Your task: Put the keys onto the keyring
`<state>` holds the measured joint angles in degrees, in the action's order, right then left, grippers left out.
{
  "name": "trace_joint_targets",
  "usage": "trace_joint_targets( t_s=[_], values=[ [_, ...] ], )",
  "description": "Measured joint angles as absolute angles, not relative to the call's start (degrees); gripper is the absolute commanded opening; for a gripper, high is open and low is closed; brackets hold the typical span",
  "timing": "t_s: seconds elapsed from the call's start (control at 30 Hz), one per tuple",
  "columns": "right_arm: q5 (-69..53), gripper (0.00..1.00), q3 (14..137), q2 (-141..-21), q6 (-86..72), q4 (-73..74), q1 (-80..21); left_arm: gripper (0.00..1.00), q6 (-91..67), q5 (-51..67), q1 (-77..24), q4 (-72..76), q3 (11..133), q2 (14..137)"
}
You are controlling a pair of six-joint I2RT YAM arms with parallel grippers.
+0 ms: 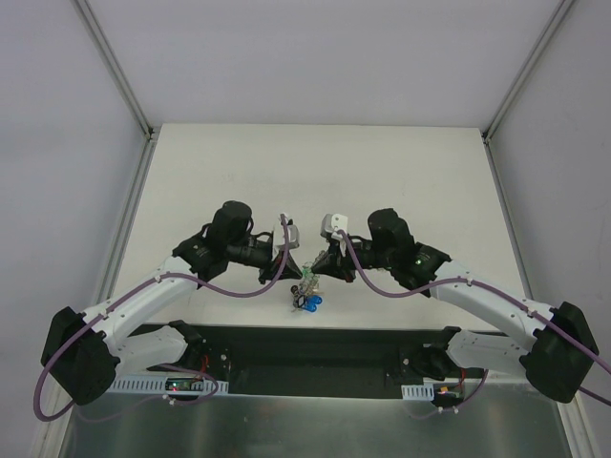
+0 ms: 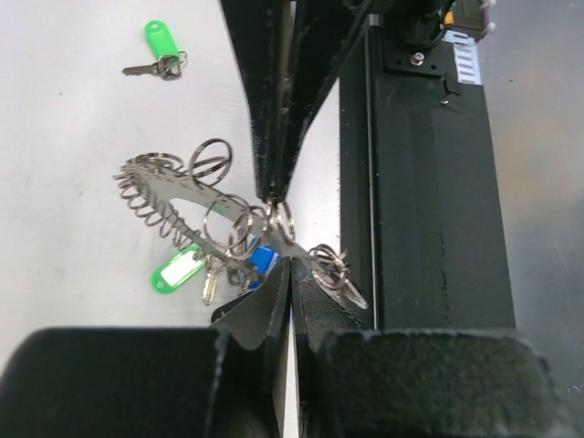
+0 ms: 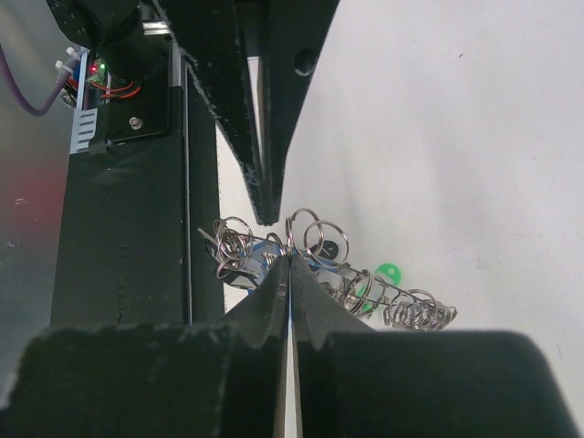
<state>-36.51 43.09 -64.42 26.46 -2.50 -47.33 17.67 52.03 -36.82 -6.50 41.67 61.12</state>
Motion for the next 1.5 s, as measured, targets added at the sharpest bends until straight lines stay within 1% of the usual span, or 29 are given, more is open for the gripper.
trace_joint_targets(
  t_s=[0.37,0.63,0.8,0.9,0.93,1.03,1.07,1.13,1.17,1.3,1.5],
  values=[
    [-38.5,0.01,43.1,-64.4,26.5,-2.5,-48.4,0.00,18.4,45.4,-36.8,-6.0,42.0,60.9],
    [-38.6,0.01,43.5,-64.4,26.5,-2.2,-48.9,0.00,13.4,44.5,-36.8,1.3,41.2,59.4],
    [-38.0,0.01,43.5,-64.4,26.5,-2.2,-48.9,0.05,10.9,43.8,-36.8,4.2,40.3,58.5],
    [-37.6,0.01,43.5,-64.4,26.5,-2.2,-48.9,0.18,12.0,41.6,-36.8,3.6,40.0,56.5],
    [-37.5,0.01,43.5,-64.4,26.5,-2.2,-48.9,0.30,12.8,41.2,-36.8,3.4,39.8,55.5],
    [-37.3,0.01,43.5,-64.4,26.5,-2.2,-48.9,0.41,16.1,39.9,-36.8,2.3,39.0,52.1],
    [-37.3,0.01,43.5,-64.4,26.5,-2.2,-48.9,0.47,17.2,39.9,-36.8,1.8,38.9,51.3],
    [-37.3,0.01,43.5,-64.4,26.5,-2.2,-48.9,0.52,19.3,39.7,-36.8,0.8,38.9,50.6],
    [-37.3,0.01,43.5,-64.4,26.5,-2.2,-48.9,0.57,20.3,39.6,-36.8,0.3,38.9,50.6],
    [-37.3,0.01,43.5,-64.4,26.5,-2.2,-48.9,0.63,23.3,39.4,-36.9,-2.3,38.8,51.8],
    [-37.4,0.01,43.5,-64.4,26.5,-2.2,-48.9,0.64,25.1,38.9,-38.7,-3.9,38.8,53.9]
  ],
)
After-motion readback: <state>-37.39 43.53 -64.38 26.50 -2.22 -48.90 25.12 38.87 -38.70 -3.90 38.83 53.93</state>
